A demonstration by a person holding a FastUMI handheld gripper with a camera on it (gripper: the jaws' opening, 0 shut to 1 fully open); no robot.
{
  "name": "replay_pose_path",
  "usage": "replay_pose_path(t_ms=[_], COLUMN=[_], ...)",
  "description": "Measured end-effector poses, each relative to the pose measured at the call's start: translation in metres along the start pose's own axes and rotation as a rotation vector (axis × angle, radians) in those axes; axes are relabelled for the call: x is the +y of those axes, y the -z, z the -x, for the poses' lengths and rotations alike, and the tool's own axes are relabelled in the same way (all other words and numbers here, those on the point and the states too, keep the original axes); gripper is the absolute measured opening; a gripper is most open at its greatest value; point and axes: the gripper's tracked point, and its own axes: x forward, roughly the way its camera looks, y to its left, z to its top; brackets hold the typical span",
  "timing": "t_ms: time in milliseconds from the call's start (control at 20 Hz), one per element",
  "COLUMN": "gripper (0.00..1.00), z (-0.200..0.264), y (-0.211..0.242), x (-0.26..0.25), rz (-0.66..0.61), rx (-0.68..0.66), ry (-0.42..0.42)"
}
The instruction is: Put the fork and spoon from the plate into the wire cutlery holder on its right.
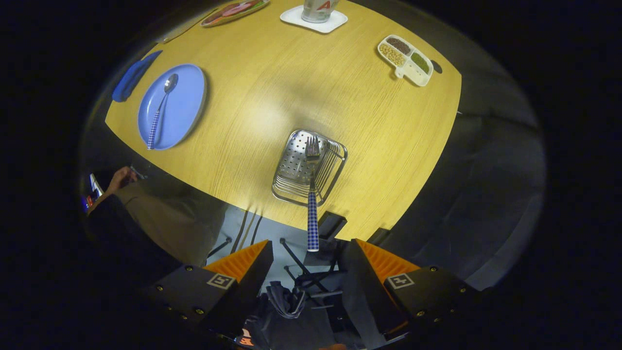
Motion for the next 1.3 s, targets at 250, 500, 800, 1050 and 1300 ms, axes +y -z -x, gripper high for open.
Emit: replay_pose_path(t_ms=[250,500,800,1050,1300], gripper=[0.97,0.97,0.97,0.97,0.98], z=[0.018,0.026,0.018,0.018,0.011], y=[-0.017,-0.033,-0.066,-0.093,-0.117], x=[0.037,0.088,0.142,0.189,0.232], rz=[-0.025,0.013,0.117,0.114,0.083], rx=[-0.161,-0.242,-0.304,-0.343,-0.346], ry=[-0.033,-0.073,-0.101,-0.185,-0.260])
